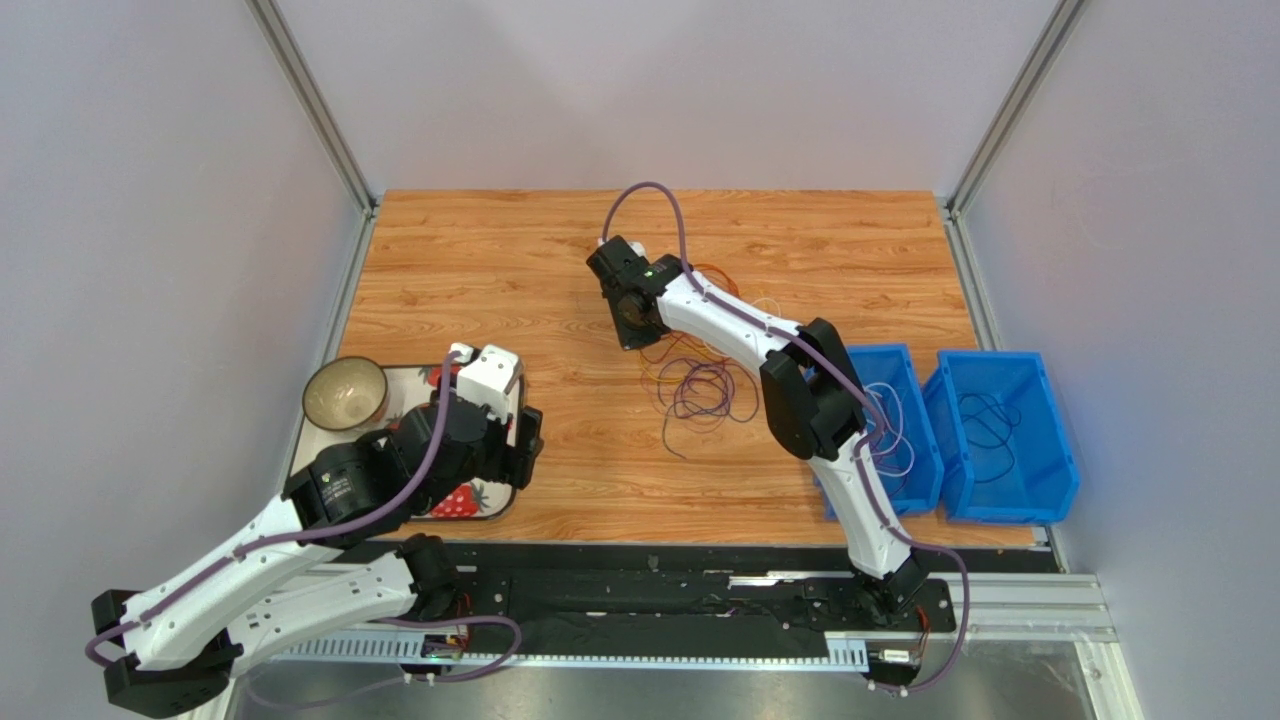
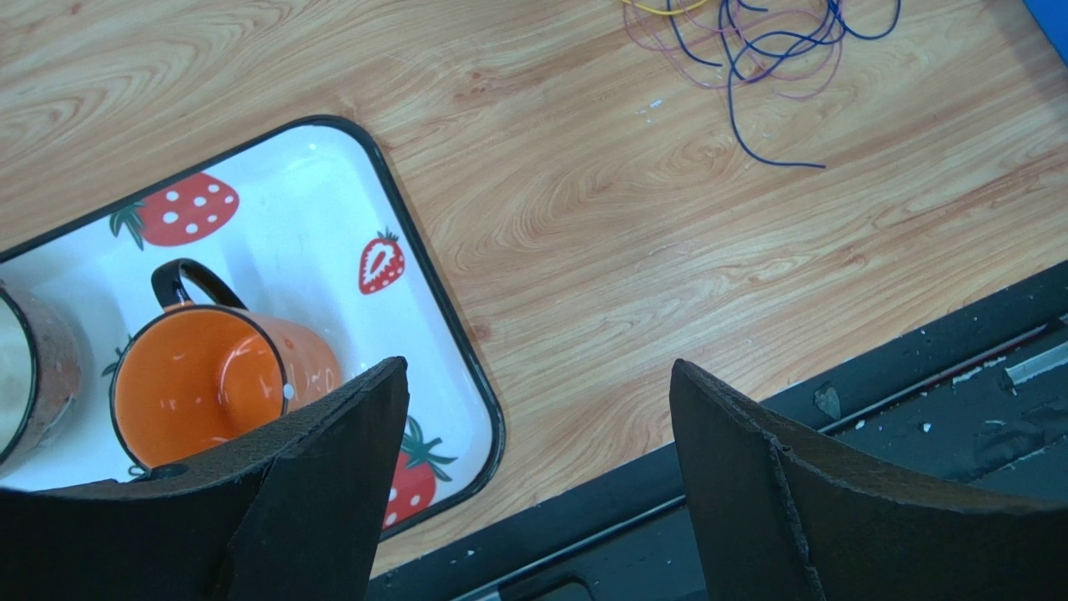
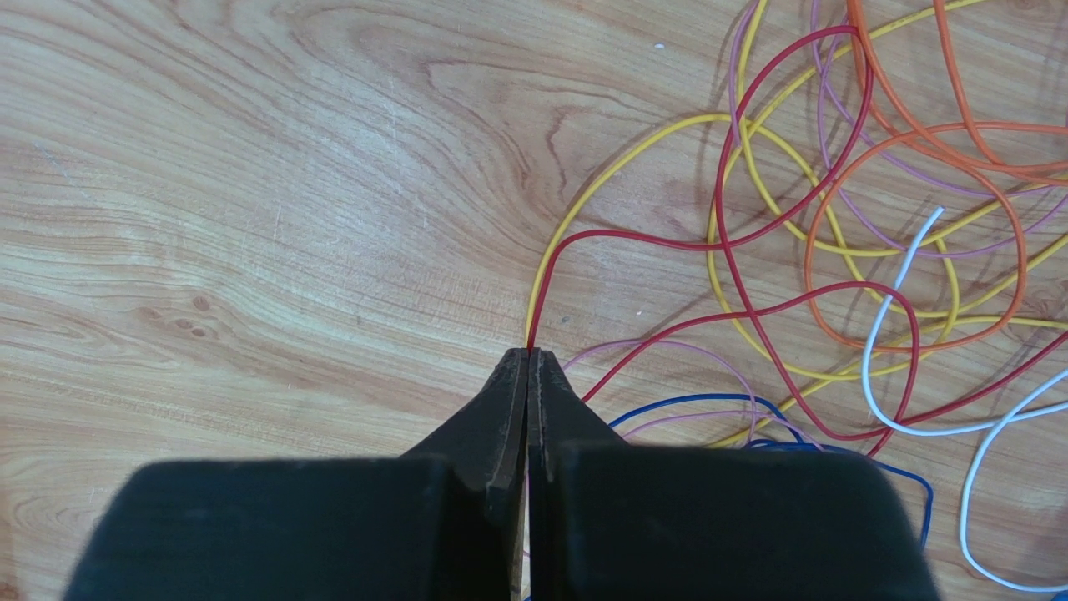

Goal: Untangle the cables

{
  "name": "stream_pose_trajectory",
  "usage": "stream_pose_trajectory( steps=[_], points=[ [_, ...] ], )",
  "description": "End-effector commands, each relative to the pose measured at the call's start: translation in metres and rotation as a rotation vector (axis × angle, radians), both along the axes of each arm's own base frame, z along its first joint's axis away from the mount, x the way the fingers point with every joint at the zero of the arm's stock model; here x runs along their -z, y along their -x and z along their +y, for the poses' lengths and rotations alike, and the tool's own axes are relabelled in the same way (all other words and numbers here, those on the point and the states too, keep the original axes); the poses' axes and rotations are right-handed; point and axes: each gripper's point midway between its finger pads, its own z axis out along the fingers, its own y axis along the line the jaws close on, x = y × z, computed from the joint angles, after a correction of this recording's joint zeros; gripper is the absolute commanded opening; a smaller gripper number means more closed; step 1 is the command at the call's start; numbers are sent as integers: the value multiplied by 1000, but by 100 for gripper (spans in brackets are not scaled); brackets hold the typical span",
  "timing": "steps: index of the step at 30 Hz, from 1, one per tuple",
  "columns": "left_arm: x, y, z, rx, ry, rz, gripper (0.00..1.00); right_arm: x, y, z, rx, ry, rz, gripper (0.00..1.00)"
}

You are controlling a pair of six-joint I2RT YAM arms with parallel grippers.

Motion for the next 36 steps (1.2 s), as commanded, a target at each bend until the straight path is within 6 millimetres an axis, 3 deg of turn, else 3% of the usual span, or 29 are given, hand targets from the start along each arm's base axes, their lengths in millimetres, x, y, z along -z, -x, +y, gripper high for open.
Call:
stream_pose_trajectory(
  steps=[1, 5, 6, 8, 10, 12, 13, 15, 17, 20, 21, 23, 24, 25, 27, 28, 33, 35, 36],
  points=[
    [-3, -2, 2, -20, 11, -8, 84, -25, -7, 9, 0, -55, -55, 0],
    [-3, -2, 2, -25, 15, -9, 84, -73, -7, 4, 0, -98, -124, 0],
    [-3, -2, 3, -25, 14, -9, 84, -98, -5, 2, -4, -128, -161, 0],
    [-3, -2, 3, -24, 11, -9, 84, -120, -2, -3, -3, -149, -192, 0],
    [-3, -2, 1, -15, 13, -8, 84, -161, 5, -7, -10, -208, -247, 0],
    [-8, -3, -1, -9, 17, -17, 84, -187, 12, -11, -14, -250, -282, 0],
    [-10, -4, -2, -6, 16, -22, 84, -213, 18, -15, -19, -293, -319, 0],
    [-18, -6, -7, -4, 48, -37, 84, -232, 25, -18, -22, -331, -348, 0],
    [-32, -12, -20, 8, 119, -75, 84, -268, 36, -26, -12, -401, -399, 0],
    [-55, -22, -48, 76, 228, -160, 84, -308, 52, -32, -24, -491, -448, 0],
    [-72, -26, -62, 104, 297, -207, 84, -321, 56, -33, -30, -517, -464, 0],
    [-78, -34, -80, 144, 306, -234, 84, -339, 65, -36, -40, -562, -479, 0],
    [-92, -37, -95, 181, 356, -270, 84, -356, 72, -41, -46, -593, -503, 0],
    [-86, -43, -109, 205, 334, -267, 84, -363, 78, -43, -56, -610, -506, 0],
    [-105, -49, -132, 256, 388, -316, 84, -384, 91, -50, -65, -659, -531, 0],
    [-94, -57, -146, 273, 358, -304, 83, -389, 95, -52, -69, -672, -537, 0],
    [-108, -74, -199, 354, 433, -348, 83, -419, 114, -68, -77, -725, -591, 0],
    [-112, -81, -208, 344, 448, -353, 81, -426, 118, -72, -79, -736, -602, 0],
    [-100, -88, -215, 328, 430, -324, 80, -429, 121, -74, -82, -737, -604, 0]
  ],
)
